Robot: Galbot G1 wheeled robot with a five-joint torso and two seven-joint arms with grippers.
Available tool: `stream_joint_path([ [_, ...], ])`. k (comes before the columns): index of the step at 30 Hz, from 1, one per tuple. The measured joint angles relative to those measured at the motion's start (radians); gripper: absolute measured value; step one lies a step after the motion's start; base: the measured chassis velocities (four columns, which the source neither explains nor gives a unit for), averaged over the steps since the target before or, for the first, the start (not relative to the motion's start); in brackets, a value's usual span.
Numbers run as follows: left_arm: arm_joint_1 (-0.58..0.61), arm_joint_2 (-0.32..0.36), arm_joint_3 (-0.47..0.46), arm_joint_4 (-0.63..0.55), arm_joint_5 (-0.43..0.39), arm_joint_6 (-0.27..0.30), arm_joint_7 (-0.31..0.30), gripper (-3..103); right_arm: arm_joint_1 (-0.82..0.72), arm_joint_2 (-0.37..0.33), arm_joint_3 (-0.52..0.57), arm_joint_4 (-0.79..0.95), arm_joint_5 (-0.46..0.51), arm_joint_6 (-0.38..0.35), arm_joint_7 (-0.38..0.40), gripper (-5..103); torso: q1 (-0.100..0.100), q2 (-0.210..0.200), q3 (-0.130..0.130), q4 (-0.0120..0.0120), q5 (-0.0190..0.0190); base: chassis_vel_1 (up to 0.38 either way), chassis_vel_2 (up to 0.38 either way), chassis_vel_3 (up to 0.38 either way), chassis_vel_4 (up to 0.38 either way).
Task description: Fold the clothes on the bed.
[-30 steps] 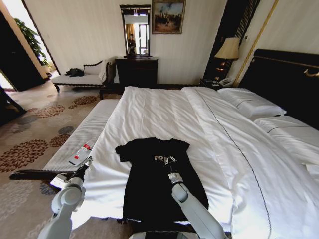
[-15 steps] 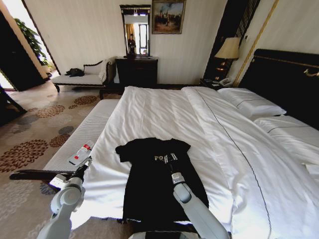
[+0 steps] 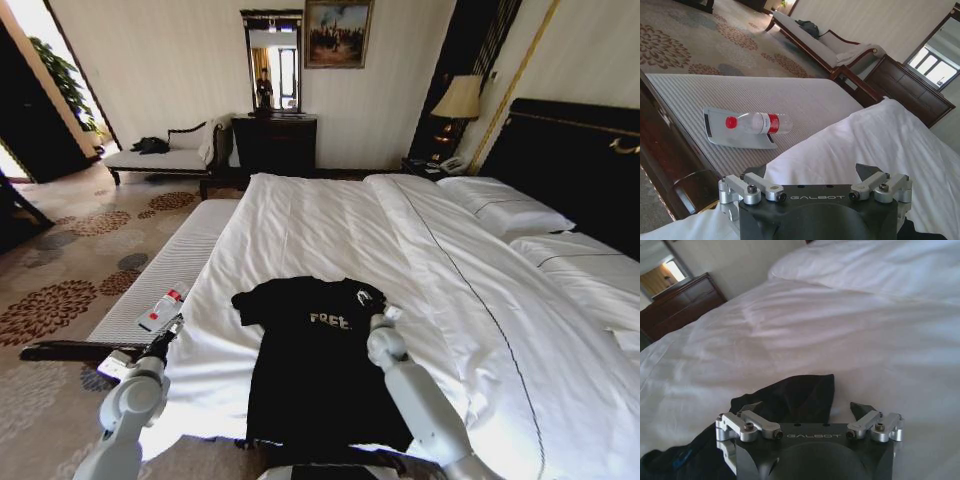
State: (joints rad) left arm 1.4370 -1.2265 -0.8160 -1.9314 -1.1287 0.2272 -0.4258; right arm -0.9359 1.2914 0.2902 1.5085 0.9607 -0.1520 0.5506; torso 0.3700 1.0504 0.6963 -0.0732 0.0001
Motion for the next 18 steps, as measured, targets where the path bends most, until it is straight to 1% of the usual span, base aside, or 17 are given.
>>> stream_joint_path([
  [1,0.001,-0.002,0.0,0.0,0.002,0.0,0.0,100,0.001,0.001,0.011,-0.001,0.024,0.0,0.001,97,0.0,0.0,0.0,0.0,-0.0001,0.0,0.0,0.0,0.0],
  [7,0.004,-0.009,0.003,-0.005,0.009,-0.001,0.0,100,-0.001,0.002,0.047,-0.006,0.082,0.015,-0.009,100,0.0,0.0,0.0,0.0,-0.0001,0.0,0.0,0.0,0.0],
  [10,0.006,-0.01,0.004,-0.011,0.01,-0.001,-0.001,100,-0.006,0.002,0.056,-0.001,0.109,0.037,-0.036,103,0.0,0.0,0.0,-0.0001,0.0,0.0,0.0,0.0,0.0],
  [11,0.006,-0.01,0.003,-0.012,0.01,-0.001,-0.001,100,-0.007,0.002,0.057,0.002,0.113,0.041,-0.042,99,0.0,0.0,0.0,0.0,0.0,0.0,0.0,0.0,0.0],
  [12,0.006,-0.01,0.003,-0.012,0.01,-0.001,-0.001,100,-0.007,0.002,0.057,0.002,0.113,0.041,-0.042,99,0.0,0.0,0.0,0.0,0.0,0.0,0.0,0.0,0.0],
  [14,0.01,-0.012,0.002,-0.016,0.01,-0.001,-0.001,100,-0.009,0.003,0.056,0.007,0.115,0.046,-0.049,89,0.0,0.0,0.0,0.0,0.0,0.0,0.0,0.0,0.0],
  [15,0.01,-0.012,0.002,-0.016,0.01,-0.001,-0.001,100,-0.009,0.003,0.056,0.007,0.115,0.046,-0.049,89,0.0,0.0,0.0,0.0,0.0,0.0,0.0,0.0,0.0],
  [18,0.016,-0.014,-0.002,-0.023,0.011,-0.001,-0.002,100,-0.007,0.005,0.053,0.002,0.103,0.053,-0.054,73,0.0,0.0,0.0,0.0001,0.0,0.0,0.0,0.0,0.0],
])
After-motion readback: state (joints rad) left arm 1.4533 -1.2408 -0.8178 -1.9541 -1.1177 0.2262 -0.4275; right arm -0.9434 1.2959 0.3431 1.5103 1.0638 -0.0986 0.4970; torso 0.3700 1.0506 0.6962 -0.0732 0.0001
